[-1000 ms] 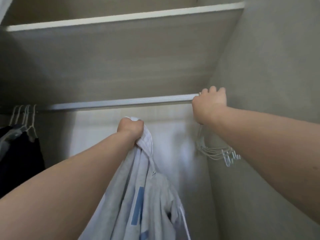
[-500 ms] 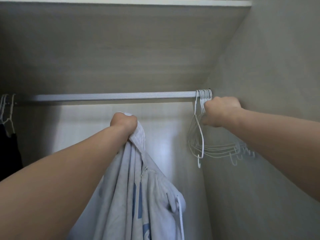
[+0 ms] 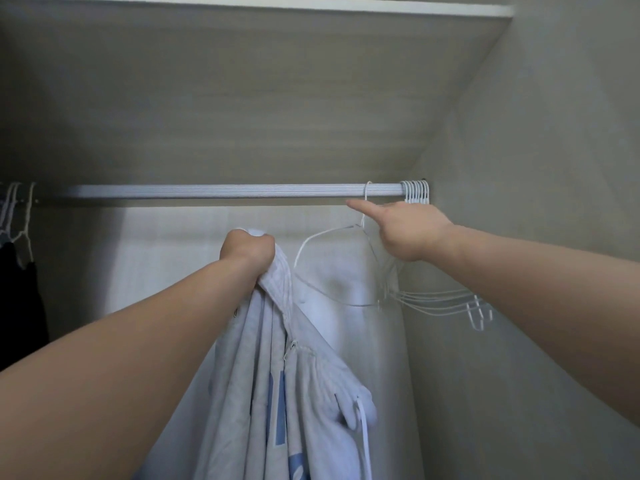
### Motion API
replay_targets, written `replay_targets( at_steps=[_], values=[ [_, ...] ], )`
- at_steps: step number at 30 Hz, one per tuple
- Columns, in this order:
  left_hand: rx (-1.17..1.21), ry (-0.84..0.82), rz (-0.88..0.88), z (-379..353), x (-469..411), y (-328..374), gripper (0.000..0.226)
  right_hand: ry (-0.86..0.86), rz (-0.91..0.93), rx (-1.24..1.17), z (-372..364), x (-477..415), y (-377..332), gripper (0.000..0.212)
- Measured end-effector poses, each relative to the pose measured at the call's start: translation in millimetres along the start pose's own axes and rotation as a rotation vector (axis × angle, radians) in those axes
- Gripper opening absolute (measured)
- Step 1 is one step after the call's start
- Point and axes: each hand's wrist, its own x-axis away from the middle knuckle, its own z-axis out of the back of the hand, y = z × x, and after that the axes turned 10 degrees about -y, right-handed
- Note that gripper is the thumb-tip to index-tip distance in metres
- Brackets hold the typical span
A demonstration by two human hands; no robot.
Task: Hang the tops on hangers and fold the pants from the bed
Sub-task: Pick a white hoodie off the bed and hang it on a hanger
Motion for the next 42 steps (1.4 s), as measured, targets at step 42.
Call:
replay_targets(
  at_steps=[42],
  values=[
    [0.213, -0.027, 0.009, 53, 101, -17, 0.021, 0.239, -0.441, -1.778, 17, 99, -72, 0.023]
  ],
)
